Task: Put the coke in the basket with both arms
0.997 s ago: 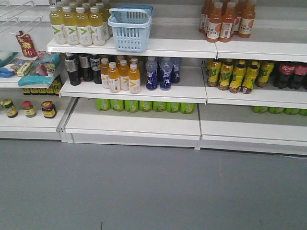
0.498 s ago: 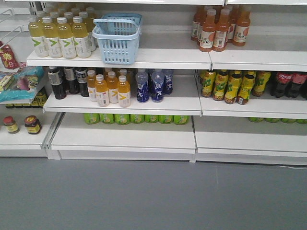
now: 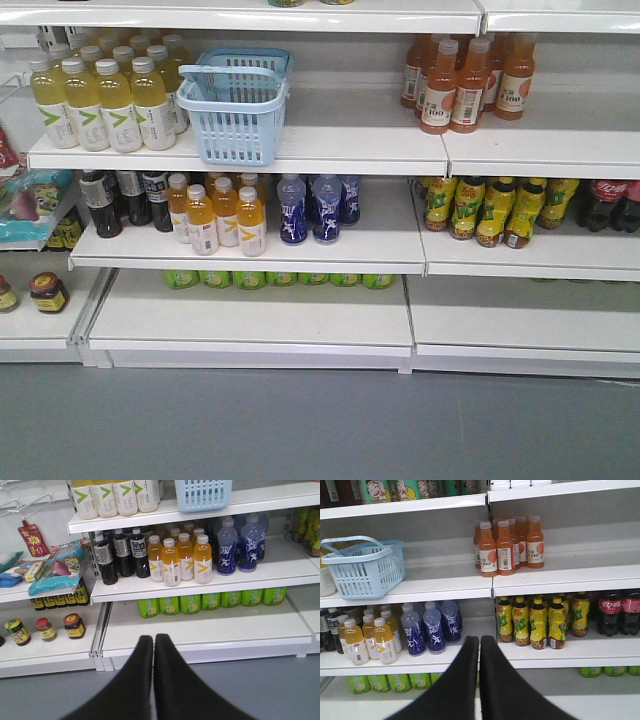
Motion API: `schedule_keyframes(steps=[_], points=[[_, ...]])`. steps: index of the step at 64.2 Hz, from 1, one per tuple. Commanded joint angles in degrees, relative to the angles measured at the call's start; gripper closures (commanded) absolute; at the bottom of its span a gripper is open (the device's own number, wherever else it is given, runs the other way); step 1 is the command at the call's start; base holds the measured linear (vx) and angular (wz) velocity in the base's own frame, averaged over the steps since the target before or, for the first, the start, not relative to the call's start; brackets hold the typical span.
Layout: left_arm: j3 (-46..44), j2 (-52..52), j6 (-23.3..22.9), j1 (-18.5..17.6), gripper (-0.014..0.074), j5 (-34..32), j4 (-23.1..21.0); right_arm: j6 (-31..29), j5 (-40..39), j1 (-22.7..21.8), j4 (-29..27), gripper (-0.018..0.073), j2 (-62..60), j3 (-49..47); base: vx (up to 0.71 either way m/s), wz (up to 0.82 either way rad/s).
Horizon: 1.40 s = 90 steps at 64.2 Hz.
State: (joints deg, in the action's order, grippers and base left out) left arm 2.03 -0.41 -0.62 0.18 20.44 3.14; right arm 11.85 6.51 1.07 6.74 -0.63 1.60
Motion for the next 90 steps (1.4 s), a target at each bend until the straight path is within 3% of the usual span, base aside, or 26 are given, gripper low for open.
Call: schedule_keyframes(steps=[1,90], points=[[-1.8,-1.1,-0.5,0.0,0.0603,-3.7,-0.4,-0.2,-4.0,-0.3,0.4,0.0565,-0.7,0.4,0.22,-0.02],[-1.8,-1.1,-0.5,0.0,0.0603,-3.7,-0.4,-0.2,-4.0,-0.3,0.4,0.0565,-0.7,0.4,0.19,-0.04]])
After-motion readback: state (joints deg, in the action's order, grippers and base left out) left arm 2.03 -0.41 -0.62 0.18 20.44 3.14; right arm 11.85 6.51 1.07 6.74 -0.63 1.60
